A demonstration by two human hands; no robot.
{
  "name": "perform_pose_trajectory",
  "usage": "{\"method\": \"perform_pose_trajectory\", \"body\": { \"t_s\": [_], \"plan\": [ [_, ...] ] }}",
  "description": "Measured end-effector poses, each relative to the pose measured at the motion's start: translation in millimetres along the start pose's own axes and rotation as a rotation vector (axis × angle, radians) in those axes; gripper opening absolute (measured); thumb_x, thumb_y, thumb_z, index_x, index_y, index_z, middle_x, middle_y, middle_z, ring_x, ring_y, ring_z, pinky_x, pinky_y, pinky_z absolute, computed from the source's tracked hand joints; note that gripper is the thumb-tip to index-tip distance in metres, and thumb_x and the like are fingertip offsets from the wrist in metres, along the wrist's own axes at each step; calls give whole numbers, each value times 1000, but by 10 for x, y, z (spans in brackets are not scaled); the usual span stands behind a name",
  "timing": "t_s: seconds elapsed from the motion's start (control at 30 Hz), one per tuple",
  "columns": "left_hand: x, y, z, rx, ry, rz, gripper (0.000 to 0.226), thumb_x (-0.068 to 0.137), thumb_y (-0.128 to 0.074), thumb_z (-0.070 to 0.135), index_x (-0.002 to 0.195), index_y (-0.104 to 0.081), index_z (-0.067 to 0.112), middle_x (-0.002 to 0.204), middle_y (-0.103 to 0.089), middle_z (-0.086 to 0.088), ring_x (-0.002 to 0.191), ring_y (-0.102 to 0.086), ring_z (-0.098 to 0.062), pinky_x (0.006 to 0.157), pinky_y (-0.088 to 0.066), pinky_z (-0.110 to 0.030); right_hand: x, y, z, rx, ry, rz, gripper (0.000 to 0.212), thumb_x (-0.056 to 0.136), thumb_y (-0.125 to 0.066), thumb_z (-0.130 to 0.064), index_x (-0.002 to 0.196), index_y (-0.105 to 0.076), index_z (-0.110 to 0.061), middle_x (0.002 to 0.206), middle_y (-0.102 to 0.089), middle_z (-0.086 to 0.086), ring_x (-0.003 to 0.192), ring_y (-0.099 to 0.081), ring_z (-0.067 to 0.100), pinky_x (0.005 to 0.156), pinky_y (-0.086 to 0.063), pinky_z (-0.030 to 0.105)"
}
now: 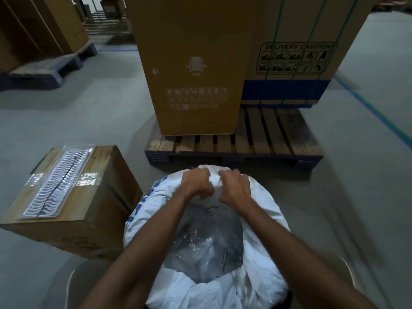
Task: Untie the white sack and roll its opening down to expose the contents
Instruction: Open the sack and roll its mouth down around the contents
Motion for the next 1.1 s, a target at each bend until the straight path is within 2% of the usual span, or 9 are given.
{"method": "perform_pose_trajectory", "body": {
  "t_s": [0.1, 0.17, 0.33, 0.43, 0.63, 0.73, 0.93, 1.0, 1.1],
  "plan": [
    [168, -112, -162, -124, 51, -331, 75, 43, -84, 23, 114, -62, 16, 117, -68, -4, 99, -65, -25, 86, -60, -40, -186, -38, 57, -168, -37, 195, 77, 73, -78, -23, 142, -47, -16, 129, -60, 8, 117, -58, 29, 97, -42, 46],
    [264, -143, -209, -174, 33, -358, 80, 42, -88, 26, 118, -65, 18, 118, -69, -5, 99, -65, -24, 88, -60, -42, -107, -131, 176, -67, -103, 66, 65, 80, -75, -25, 139, -49, -17, 126, -64, 6, 115, -63, 27, 95, -44, 40],
    [137, 124, 231, 48, -258, 257, 73, 63, -84, 33, 127, -51, 24, 111, -58, -3, 102, -56, -24, 87, -51, -39, 252, -111, 407, 297, -217, -349, 60, 71, -86, -25, 123, -59, -12, 111, -65, 5, 101, -66, 26, 81, -53, 36],
    [31, 69, 418, 132, -353, 362, 58, 70, -81, 33, 122, -59, 21, 114, -62, -3, 102, -58, -23, 85, -50, -36, 262, -120, 341, 360, -164, -603, 65, 68, -91, -22, 124, -61, -9, 97, -64, 4, 85, -63, 19, 67, -51, 32],
    [460, -88, 222, -50, -78, -118, 37, 69, -78, 18, 106, -73, 17, 102, -74, -6, 92, -68, -26, 83, -56, -38, 75, -18, 371, -97, -185, -55, 81, 65, -89, -40, 134, -51, -20, 128, -59, 4, 115, -59, 27, 93, -48, 44],
    [572, -176, 102, -157, -95, -341, 45, 65, -85, 13, 109, -72, 14, 111, -72, -8, 100, -66, -26, 92, -56, -42, -70, -104, 430, -80, -244, -11, 67, 75, -82, -34, 131, -49, -18, 126, -61, 6, 115, -62, 28, 90, -47, 40],
    [284, 32, 587, -25, -493, 321, 73, 66, -84, 27, 130, -49, 24, 119, -54, 0, 106, -50, -17, 94, -45, -34, 122, -284, 631, 481, -333, -440, 49, 72, -84, -13, 115, -61, -8, 109, -67, 10, 93, -67, 25, 71, -52, 30],
    [242, -95, 701, 126, -578, 316, 67, 67, -84, 26, 125, -50, 21, 119, -51, -1, 103, -50, -17, 87, -48, -31, 133, -291, 636, 525, -299, -561, 37, 69, -86, -10, 100, -64, -12, 96, -68, 8, 79, -63, 18, 60, -47, 28],
    [393, -145, 742, 225, -506, 247, 41, 73, -78, 17, 112, -65, 16, 110, -63, -2, 100, -59, -21, 84, -51, -34, 96, -286, 681, 492, -279, -472, 65, 63, -91, -24, 120, -63, -13, 105, -69, 6, 91, -66, 21, 72, -55, 34]
  ]
}}
Point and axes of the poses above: each hand's wrist, its own x-axis towards the middle knuckle, its own y-axis out of the back of the hand, z = x × y, the point moved 9 cm from there along x, towards the middle knuckle
